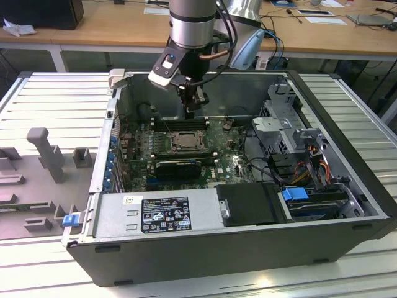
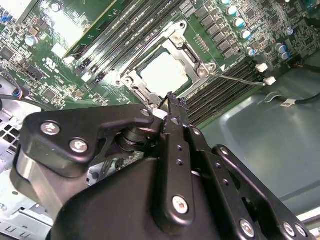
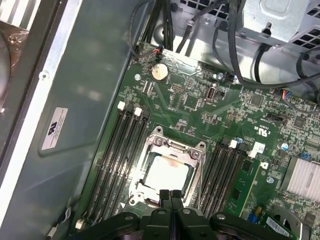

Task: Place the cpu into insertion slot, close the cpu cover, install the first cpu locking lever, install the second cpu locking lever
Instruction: 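Install the first cpu locking lever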

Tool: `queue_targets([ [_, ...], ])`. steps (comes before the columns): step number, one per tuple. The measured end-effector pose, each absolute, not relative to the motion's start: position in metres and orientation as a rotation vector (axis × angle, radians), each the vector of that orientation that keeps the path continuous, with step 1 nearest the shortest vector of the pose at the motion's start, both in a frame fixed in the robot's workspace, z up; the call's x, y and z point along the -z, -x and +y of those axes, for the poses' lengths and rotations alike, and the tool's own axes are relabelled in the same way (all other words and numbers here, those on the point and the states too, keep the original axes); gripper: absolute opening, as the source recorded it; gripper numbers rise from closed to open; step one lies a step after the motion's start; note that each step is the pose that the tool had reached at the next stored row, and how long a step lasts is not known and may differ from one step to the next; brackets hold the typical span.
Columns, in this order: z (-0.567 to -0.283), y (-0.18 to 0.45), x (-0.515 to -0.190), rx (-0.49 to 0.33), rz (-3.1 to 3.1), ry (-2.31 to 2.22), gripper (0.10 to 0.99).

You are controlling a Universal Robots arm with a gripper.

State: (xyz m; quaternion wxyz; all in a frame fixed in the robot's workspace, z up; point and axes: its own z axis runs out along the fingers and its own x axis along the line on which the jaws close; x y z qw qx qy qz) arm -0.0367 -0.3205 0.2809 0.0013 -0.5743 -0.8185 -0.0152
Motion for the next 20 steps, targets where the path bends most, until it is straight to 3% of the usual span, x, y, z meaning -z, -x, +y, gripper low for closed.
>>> queue_targets([
  [20, -0.3205, 0.0367, -0.2807, 0.046, -2.892, 1.202, 0.106],
])
